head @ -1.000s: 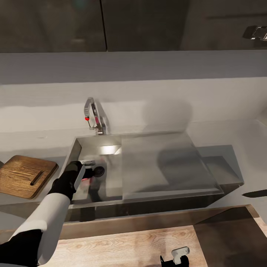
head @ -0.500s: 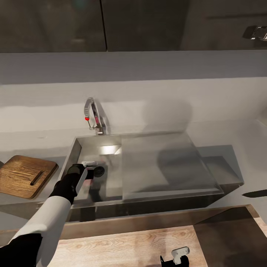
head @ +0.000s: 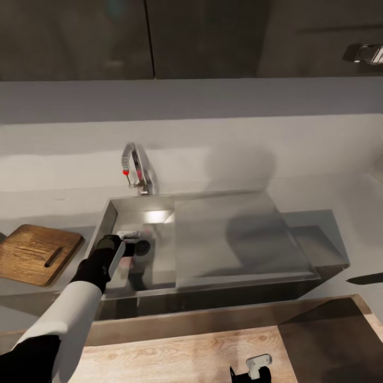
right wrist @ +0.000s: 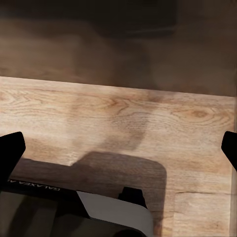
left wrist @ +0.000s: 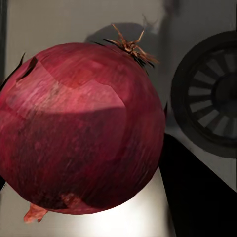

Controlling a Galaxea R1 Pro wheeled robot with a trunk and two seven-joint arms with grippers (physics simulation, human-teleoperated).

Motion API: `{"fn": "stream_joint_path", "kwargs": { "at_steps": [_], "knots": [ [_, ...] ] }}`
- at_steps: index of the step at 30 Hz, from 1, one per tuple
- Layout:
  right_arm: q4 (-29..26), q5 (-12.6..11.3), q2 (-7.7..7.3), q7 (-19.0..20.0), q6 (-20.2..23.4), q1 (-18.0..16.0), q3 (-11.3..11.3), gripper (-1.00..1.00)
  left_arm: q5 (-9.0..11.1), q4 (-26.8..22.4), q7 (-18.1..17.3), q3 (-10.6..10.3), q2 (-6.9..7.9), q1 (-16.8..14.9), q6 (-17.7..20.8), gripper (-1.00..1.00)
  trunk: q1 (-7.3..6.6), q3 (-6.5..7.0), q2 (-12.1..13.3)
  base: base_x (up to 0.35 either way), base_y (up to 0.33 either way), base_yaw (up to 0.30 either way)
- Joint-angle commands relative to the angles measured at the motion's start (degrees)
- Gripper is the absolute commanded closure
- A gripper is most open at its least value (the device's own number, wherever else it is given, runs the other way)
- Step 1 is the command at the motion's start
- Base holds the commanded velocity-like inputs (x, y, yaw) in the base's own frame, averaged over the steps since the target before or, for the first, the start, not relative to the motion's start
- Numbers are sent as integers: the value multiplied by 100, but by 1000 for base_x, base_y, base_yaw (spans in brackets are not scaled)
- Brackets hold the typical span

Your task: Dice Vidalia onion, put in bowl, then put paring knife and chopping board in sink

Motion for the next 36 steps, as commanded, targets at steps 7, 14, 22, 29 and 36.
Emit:
{"fn": "stream_joint_path", "kwargs": {
  "at_steps": [7,14,22,29,36],
  "knots": [
    [3,59,0,-32,-12,-3,7,-100,-16,-186,-1,15,-9,-3,34,100,3,55,-9,0,0,0],
    [3,59,0,-32,-10,-3,7,-100,-5,-848,5,11,-8,1,74,100,3,119,-9,0,0,0],
    [3,59,0,-32,-13,-3,7,-100,21,-2091,6,12,-11,286,321,100,3,192,-9,0,0,0],
    [3,59,0,-32,-15,-3,7,-100,51,-3424,3,4,-27,888,588,100,3,256,-9,0,0,0],
    [3,59,0,-32,-15,-3,7,-100,49,-4093,-1,-53,-53,1286,602,100,3,319,-9,0,77,0]
  ]
}}
